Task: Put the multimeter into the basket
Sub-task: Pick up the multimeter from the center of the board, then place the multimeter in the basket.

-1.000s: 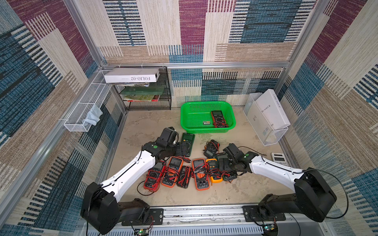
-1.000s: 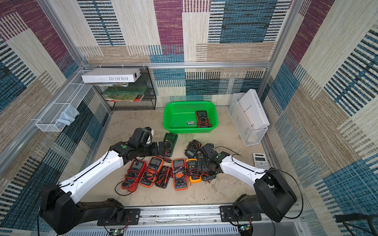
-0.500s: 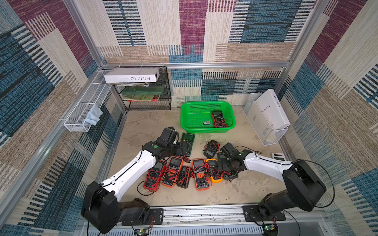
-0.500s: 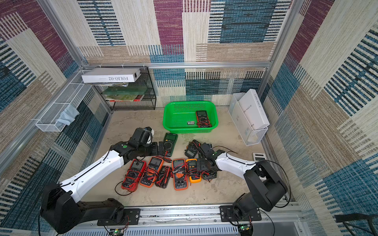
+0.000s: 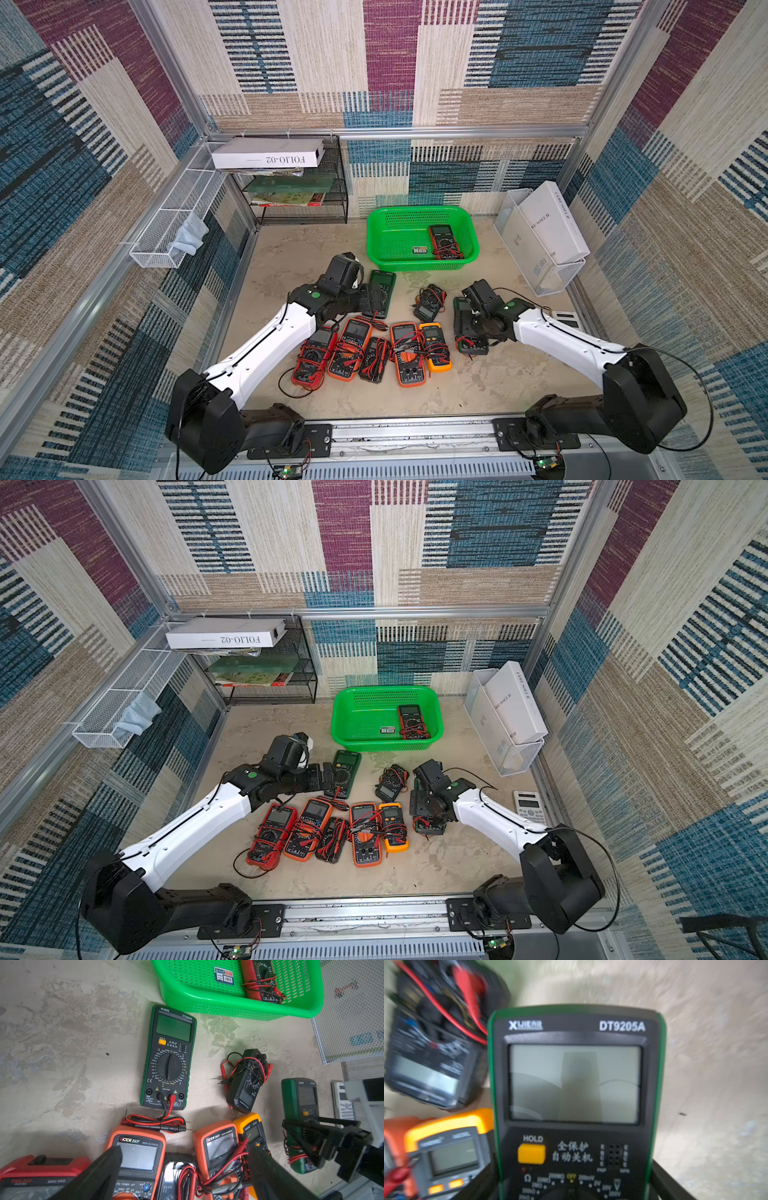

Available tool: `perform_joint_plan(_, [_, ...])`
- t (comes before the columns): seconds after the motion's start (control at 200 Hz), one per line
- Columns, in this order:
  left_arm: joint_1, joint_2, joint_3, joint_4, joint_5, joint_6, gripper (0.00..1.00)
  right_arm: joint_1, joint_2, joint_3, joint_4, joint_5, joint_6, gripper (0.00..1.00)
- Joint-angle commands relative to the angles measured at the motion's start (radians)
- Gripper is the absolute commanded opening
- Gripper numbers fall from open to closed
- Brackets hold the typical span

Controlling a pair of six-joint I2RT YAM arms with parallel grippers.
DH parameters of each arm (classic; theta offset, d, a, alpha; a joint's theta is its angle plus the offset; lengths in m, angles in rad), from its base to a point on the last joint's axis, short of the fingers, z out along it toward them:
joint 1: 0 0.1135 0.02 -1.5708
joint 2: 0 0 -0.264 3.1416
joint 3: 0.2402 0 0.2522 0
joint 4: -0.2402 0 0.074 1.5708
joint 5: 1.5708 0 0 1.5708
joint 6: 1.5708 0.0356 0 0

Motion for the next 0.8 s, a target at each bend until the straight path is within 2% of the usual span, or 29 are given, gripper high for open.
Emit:
perform_joint_plan(0.0, [0.001,0.017,0.037,-0.007,-0.05,0.002,0.99,-0.023,-0.03,0.058,-0.04,0.015,-0.027,0.6])
perform_joint_plan(0.12, [0.001,0.05,0.088,-0.012,-0.064,0.016,0.99,-0.046,-0.027,0.171,-0.054,0.013,-0.06,0.59])
perform_joint_plan(0.27, [0.005,0.105,0.159,-0.027,-0.075,0.036,0.99,-0.065,0.065,0.363,-0.037,0.008,-0.116,0.59])
perform_joint_plan(0.511, [0.011,0.179,0.233,-0.026,-0.074,0.055,0.99,-0.079,0.332,0.69,0.048,-0.03,-0.208,0.59])
perform_joint_plan(0.796, [0.016,0.187,0.221,-0.024,-0.079,0.061,0.99,-0.09,0.704,1.13,0.048,-0.066,-0.293,0.57])
